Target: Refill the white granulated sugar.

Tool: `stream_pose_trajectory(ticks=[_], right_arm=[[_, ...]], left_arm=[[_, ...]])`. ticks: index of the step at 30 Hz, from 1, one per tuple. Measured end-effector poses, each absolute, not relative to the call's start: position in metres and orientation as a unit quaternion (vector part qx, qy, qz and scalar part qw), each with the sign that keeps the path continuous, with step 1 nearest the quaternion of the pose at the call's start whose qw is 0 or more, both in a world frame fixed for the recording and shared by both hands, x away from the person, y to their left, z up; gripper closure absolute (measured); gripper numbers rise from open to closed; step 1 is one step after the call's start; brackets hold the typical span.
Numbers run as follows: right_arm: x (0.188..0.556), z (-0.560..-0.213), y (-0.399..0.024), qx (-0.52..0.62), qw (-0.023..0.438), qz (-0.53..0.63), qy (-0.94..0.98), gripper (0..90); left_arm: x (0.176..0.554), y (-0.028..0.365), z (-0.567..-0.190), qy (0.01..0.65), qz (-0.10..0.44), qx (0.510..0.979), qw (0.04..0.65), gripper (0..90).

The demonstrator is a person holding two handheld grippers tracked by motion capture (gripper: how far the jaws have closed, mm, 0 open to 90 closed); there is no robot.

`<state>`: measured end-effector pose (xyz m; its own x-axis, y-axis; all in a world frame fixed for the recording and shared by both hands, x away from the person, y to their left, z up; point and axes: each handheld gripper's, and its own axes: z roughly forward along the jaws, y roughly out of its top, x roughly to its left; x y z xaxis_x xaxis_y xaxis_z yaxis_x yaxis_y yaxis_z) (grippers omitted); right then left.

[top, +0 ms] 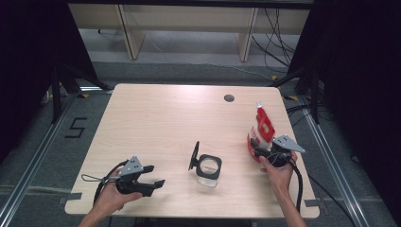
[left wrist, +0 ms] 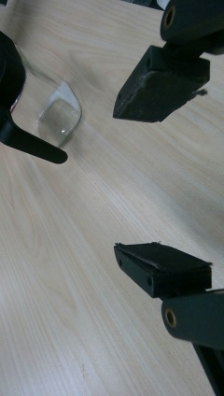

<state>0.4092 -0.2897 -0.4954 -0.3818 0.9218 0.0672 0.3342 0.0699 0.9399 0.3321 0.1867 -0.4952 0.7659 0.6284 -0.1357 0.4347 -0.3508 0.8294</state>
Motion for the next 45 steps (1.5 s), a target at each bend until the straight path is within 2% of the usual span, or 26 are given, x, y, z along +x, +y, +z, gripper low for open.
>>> stream_pose_trajectory(ticks=[6,10,12,18,40,45], right_arm=[[0.410,-0.498,-0.291,0.473,0.306,0.497,0.660,25.7],[0.406,-0.500,-0.286,0.480,0.323,0.490,0.652,27.5],[0.407,-0.502,-0.283,0.457,0.351,0.483,0.660,27.6],[0.402,-0.503,-0.273,0.460,0.366,0.471,0.658,26.1],[0.408,-0.515,-0.274,0.494,0.373,0.481,0.621,26.1],[0.407,-0.515,-0.275,0.488,0.382,0.479,0.622,22.8]], left_arm=[[0.330,0.184,-0.499,0.327,0.097,0.816,0.466,28.5],[0.330,0.185,-0.498,0.331,0.101,0.812,0.470,28.5],[0.330,0.186,-0.497,0.328,0.100,0.814,0.469,28.5],[0.329,0.185,-0.498,0.326,0.100,0.815,0.468,28.5],[0.329,0.183,-0.500,0.327,0.097,0.815,0.469,28.4],[0.330,0.183,-0.499,0.321,0.101,0.817,0.468,28.4]])
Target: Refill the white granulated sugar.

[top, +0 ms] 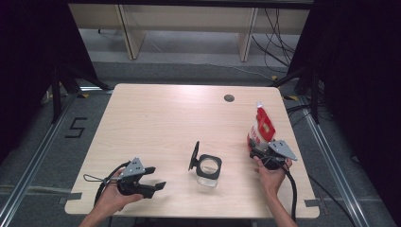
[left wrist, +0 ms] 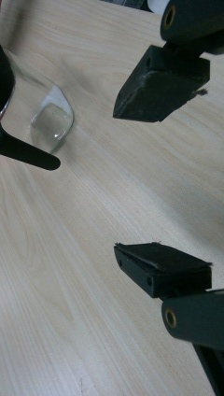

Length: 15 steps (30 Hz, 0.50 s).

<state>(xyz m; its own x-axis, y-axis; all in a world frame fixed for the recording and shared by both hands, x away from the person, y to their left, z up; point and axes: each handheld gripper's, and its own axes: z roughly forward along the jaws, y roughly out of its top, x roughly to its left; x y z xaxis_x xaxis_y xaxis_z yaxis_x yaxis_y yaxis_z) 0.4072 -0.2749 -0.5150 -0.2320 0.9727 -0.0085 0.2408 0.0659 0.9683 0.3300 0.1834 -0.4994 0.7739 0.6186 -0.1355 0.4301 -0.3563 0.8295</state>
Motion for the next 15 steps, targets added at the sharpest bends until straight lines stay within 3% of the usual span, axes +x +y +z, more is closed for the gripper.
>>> stream_pose_trajectory(ticks=[3,4,7,15], right_arm=[[0.4098,-0.5152,-0.2763,0.480,0.387,0.483,0.621,24.8],[0.4099,-0.5154,-0.2761,0.472,0.387,0.486,0.625,29.9],[0.4093,-0.5153,-0.2758,0.469,0.384,0.487,0.629,34.2],[0.4091,-0.5131,-0.2769,0.472,0.378,0.485,0.632,40.6]], left_arm=[[0.3306,0.1837,-0.4996,0.318,0.100,0.820,0.466,28.4],[0.3305,0.1837,-0.4997,0.319,0.100,0.820,0.465,28.4],[0.3304,0.1836,-0.5001,0.323,0.095,0.820,0.463,28.4],[0.3305,0.1846,-0.4994,0.320,0.101,0.820,0.463,28.4]])
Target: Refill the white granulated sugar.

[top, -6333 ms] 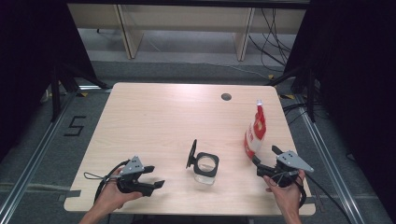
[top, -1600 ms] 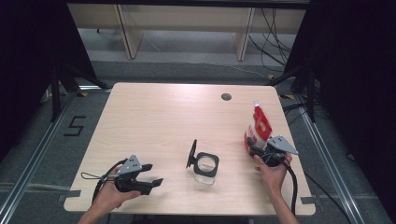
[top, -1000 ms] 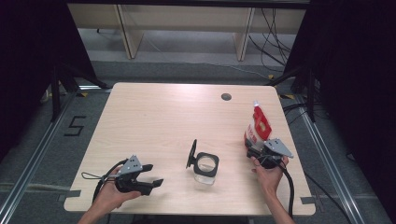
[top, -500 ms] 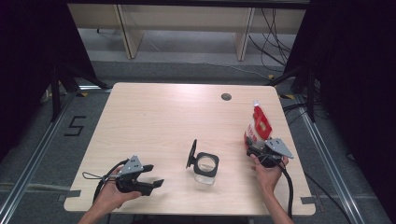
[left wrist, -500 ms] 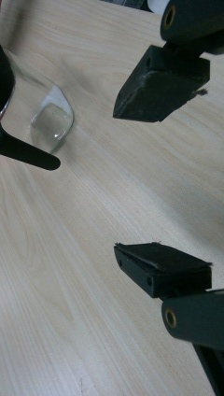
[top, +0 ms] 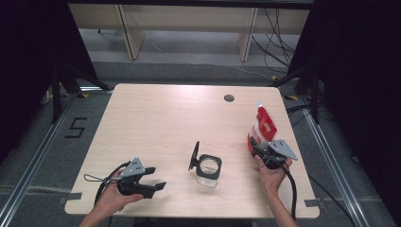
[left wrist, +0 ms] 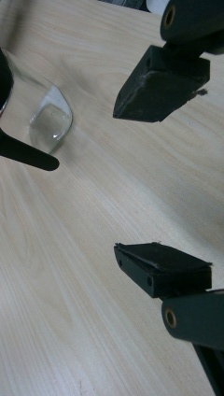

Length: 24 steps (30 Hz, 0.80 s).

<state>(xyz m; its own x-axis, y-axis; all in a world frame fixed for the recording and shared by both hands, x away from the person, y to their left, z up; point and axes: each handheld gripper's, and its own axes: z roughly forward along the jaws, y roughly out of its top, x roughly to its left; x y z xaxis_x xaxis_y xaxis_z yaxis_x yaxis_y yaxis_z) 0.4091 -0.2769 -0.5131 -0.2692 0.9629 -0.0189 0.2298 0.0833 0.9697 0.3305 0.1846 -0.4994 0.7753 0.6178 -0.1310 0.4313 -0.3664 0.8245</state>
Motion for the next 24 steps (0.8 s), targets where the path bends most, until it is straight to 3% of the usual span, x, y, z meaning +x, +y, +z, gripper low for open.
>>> stream_pose_trajectory(ticks=[13,21,24], right_arm=[[0.391,-0.501,-0.284,0.423,0.379,0.462,0.681,43.1],[0.372,-0.481,-0.276,0.344,0.421,0.449,0.709,43.5],[0.361,-0.474,-0.273,0.326,0.417,0.458,0.714,43.5]], left_arm=[[0.330,0.187,-0.497,0.323,0.100,0.819,0.464,28.6],[0.331,0.184,-0.500,0.315,0.099,0.820,0.467,28.7],[0.331,0.185,-0.500,0.315,0.095,0.824,0.462,28.7]])
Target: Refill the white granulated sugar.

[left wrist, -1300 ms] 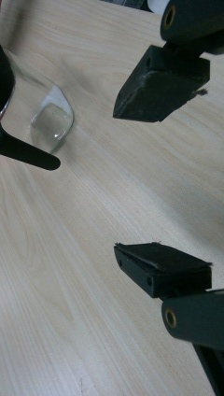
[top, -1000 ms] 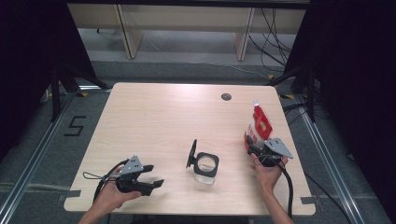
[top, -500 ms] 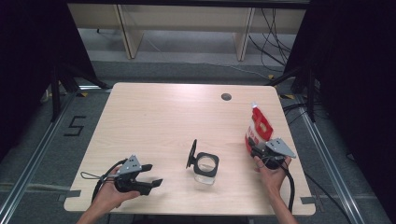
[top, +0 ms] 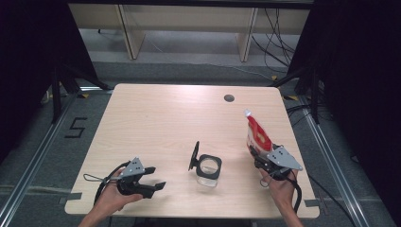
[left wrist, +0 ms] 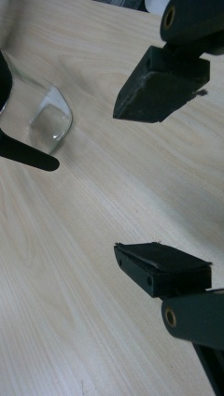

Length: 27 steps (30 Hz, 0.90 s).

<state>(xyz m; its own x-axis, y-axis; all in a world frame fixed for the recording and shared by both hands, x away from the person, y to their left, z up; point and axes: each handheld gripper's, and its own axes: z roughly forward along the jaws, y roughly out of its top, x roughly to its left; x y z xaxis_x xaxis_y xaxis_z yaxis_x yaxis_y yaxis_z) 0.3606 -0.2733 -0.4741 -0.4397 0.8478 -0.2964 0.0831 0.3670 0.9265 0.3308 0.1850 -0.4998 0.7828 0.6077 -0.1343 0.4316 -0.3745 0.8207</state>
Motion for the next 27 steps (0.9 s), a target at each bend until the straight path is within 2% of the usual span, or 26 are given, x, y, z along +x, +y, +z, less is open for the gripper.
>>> stream_pose_trajectory(ticks=[10,13,27], right_arm=[[0.332,-0.459,-0.270,0.275,0.435,0.449,0.730,43.6],[0.323,-0.456,-0.268,0.225,0.480,0.398,0.749,43.6],[0.300,-0.452,-0.252,0.089,0.573,0.248,0.776,43.8]], left_arm=[[0.331,0.185,-0.500,0.309,0.098,0.827,0.459,28.7],[0.331,0.185,-0.500,0.310,0.101,0.828,0.457,28.7],[0.332,0.186,-0.503,0.310,0.099,0.825,0.462,28.7]])
